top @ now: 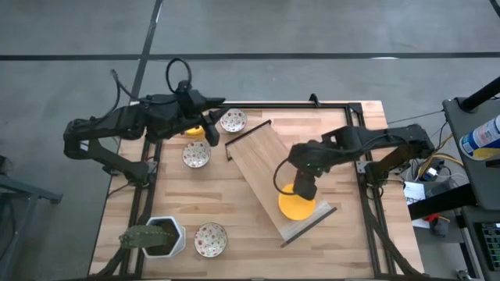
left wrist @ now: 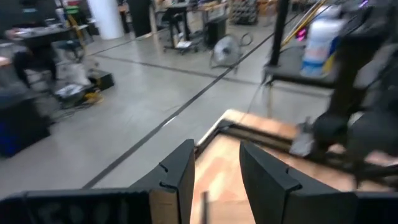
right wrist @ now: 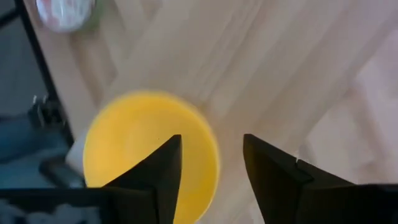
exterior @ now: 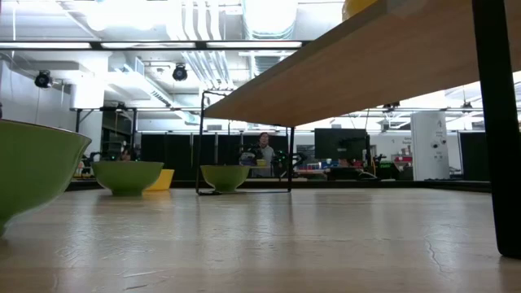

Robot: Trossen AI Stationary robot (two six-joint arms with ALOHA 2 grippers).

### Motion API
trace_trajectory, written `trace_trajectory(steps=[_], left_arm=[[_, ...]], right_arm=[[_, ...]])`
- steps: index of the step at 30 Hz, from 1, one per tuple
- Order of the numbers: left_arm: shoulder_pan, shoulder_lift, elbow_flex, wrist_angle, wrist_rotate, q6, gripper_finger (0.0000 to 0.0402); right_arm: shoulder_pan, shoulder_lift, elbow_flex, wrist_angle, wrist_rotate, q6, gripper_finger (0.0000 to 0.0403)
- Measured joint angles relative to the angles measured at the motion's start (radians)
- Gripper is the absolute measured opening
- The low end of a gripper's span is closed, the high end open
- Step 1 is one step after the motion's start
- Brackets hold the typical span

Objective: Pick & Place Mini bowls
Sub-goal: Stack the yellow bowl on the yellow bowl on the shelf

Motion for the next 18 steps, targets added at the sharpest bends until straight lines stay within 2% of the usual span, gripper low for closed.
trace_trajectory(steps=[4, 9, 14, 18], left_arm=[[0.049, 0.0, -0.027, -0.074, -0.069, 0.016, 0.0122], [0.126, 0.006, -0.031, -0.188, -0.07, -0.058, 0.0122], [0.232, 0.006, -0.031, -0.321, -0.018, -0.231, 0.0122], [0.342, 0.023, -0.031, -0.409, 0.091, -0.346, 0.0122]], right_arm=[[0.0, 0.0, 0.078, 0.002, 0.112, -0.008, 0.0173], [-0.001, 0.0, 0.159, 0.003, 0.227, -0.051, 0.0173], [-0.009, 0.0, 0.225, 0.005, 0.301, -0.101, 0.0173], [-0.032, 0.0, 0.263, 0.008, 0.314, -0.138, 0.0173]])
